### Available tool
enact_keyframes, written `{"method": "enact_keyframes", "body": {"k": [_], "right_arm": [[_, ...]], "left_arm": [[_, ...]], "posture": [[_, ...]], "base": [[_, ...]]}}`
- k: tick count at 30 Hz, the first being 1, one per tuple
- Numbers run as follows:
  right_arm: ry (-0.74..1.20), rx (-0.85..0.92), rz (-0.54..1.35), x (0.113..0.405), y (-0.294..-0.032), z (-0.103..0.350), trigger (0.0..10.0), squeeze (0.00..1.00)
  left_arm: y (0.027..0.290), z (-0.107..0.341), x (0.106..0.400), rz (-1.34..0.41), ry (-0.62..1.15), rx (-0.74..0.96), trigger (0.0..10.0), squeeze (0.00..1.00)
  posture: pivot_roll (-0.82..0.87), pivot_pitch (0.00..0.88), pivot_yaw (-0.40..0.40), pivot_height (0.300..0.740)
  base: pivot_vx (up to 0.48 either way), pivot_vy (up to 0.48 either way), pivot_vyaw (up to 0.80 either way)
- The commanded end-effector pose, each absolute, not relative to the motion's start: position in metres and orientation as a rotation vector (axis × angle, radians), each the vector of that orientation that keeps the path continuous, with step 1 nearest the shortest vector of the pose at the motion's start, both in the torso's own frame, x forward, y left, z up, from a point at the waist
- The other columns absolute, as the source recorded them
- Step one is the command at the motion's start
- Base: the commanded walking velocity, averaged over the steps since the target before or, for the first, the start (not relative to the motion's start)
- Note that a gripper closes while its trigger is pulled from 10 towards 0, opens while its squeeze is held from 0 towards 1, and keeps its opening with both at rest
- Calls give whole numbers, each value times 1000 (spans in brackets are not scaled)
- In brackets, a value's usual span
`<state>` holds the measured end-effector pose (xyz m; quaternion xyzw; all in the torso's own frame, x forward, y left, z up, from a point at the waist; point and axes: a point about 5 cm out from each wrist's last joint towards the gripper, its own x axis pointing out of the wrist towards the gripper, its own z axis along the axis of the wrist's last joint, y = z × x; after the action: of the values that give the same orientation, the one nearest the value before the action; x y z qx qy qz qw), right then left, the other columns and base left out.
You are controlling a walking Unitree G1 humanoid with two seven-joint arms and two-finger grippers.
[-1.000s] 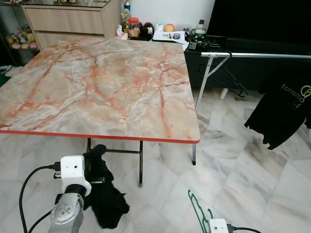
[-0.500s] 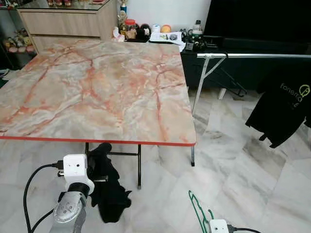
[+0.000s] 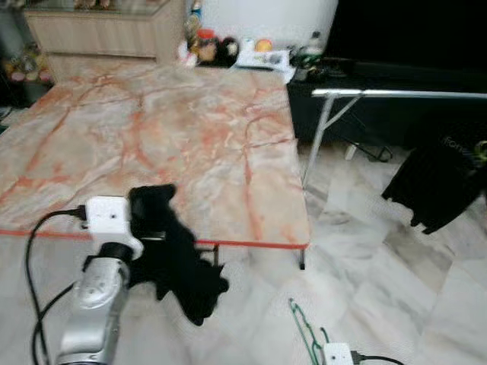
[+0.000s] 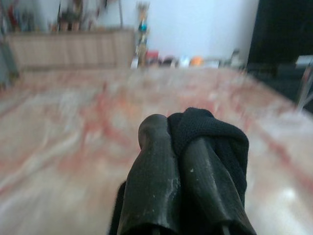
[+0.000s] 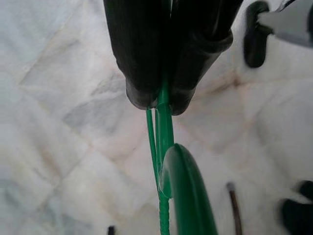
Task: Hang hanger
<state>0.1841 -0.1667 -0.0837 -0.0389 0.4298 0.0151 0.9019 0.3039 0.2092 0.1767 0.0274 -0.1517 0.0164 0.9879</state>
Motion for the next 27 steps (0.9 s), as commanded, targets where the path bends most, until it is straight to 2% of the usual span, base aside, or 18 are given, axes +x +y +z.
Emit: {"method": "enact_keyframes", "body": {"k": [1, 8, 27], "right_arm": [[908, -81, 19, 178, -171, -86, 10000, 0], [909, -85, 27, 178, -169, -86, 10000, 0], [913, -89, 32, 178, -170, -87, 10000, 0]], "left_arm": [[204, 197, 306, 11, -383, 40, 10000, 0], [199, 209, 310, -13, -408, 40, 10000, 0], [201, 233, 326, -26, -452, 70, 10000, 0]], "posture": [[103, 22, -7, 740], [101, 21, -6, 740], [113, 54, -17, 740]], "base": [[326, 0, 0], [341, 0, 0], [480, 0, 0]]}}
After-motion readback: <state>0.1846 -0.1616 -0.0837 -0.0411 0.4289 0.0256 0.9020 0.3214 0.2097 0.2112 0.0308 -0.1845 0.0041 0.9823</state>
